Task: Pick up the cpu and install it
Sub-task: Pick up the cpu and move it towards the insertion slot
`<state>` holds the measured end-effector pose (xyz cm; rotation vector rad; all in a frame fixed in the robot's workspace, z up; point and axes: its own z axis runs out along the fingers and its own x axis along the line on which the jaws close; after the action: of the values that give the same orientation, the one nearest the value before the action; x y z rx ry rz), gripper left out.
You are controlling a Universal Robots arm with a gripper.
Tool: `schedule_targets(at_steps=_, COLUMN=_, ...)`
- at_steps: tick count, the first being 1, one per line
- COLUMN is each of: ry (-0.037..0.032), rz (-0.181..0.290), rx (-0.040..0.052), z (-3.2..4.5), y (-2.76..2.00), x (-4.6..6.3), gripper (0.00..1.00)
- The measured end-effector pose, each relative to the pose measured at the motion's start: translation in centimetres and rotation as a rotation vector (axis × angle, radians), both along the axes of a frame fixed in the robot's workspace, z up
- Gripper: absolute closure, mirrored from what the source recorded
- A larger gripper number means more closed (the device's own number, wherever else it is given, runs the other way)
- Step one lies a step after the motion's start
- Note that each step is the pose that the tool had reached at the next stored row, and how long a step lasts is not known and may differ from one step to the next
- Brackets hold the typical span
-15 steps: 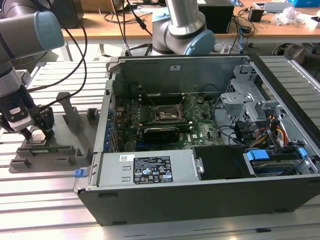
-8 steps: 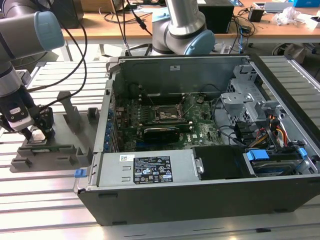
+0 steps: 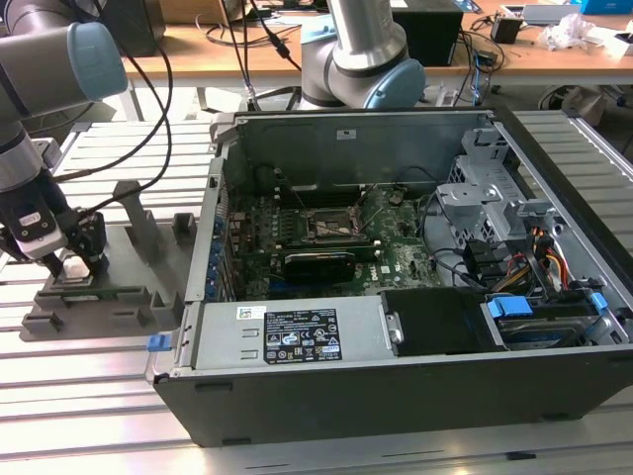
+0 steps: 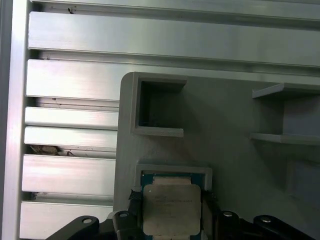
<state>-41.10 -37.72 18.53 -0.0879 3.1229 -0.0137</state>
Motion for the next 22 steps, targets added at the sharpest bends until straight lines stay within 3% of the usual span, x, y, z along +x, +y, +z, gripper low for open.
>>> schedule_targets(at_steps=7, ry=-0.0001, rz=0.0, rx=0.0, z=0.64, y=0.0, x=0.0, gripper=0.45)
schedule_targets(at_steps=18, ry=0.0, rz=0.0, rx=0.0, z=4.79, y=0.0, x=0.0, gripper=0.45)
schedule_targets(at_steps=22, ry=0.0, rz=0.0, rx=0.0, z=5.5, y=0.0, x=0.0, gripper=0.45)
